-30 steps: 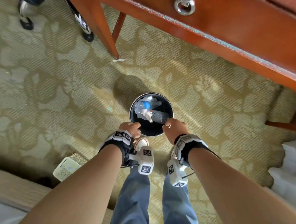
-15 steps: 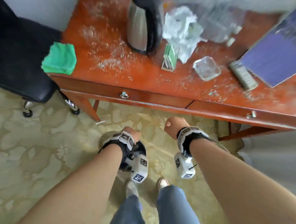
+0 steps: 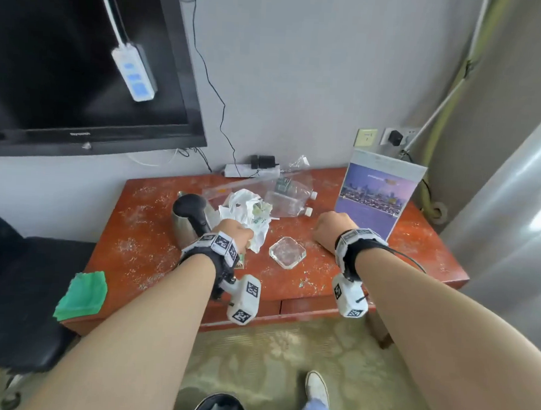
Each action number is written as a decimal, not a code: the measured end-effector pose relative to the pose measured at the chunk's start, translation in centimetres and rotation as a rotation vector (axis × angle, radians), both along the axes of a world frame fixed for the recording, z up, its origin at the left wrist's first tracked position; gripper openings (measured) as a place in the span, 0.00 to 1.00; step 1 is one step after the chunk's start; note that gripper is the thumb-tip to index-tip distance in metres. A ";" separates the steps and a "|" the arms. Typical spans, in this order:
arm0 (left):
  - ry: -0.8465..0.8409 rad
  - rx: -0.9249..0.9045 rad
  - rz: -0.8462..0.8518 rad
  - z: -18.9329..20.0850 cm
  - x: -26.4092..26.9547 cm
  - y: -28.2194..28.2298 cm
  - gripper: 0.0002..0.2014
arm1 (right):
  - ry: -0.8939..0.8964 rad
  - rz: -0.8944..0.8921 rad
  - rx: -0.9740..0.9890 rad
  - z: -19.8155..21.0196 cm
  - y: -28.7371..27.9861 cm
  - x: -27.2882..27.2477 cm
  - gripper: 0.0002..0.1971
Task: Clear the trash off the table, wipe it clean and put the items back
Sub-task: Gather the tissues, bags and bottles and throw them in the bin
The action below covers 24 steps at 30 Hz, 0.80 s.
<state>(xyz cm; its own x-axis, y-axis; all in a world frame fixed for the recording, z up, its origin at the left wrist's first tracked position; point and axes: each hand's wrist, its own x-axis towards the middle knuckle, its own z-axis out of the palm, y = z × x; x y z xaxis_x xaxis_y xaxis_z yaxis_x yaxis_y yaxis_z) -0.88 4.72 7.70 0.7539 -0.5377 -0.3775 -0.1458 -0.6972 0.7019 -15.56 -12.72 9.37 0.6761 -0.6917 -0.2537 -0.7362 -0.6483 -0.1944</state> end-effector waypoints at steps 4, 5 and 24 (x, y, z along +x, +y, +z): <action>-0.043 0.108 -0.027 -2.7 1.6 -5.7 0.08 | 0.067 0.054 0.007 -2.6 -6.0 1.9 0.06; -0.044 0.142 -0.029 -3.4 2.0 -7.1 0.08 | 0.070 0.071 0.024 -3.5 -7.7 2.7 0.06; -0.176 0.499 -0.016 -14.0 9.0 -18.2 0.21 | 0.149 0.571 -0.082 -16.0 -18.8 17.2 0.43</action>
<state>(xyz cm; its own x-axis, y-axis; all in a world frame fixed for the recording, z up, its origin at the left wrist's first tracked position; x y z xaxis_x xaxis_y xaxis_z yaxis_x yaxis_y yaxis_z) 8.09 -13.51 -6.27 0.8223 -0.3367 -0.4587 -0.2449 -0.9371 0.2488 1.66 -31.47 -6.59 0.9081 -0.2499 -0.3360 -0.2817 -0.9583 -0.0486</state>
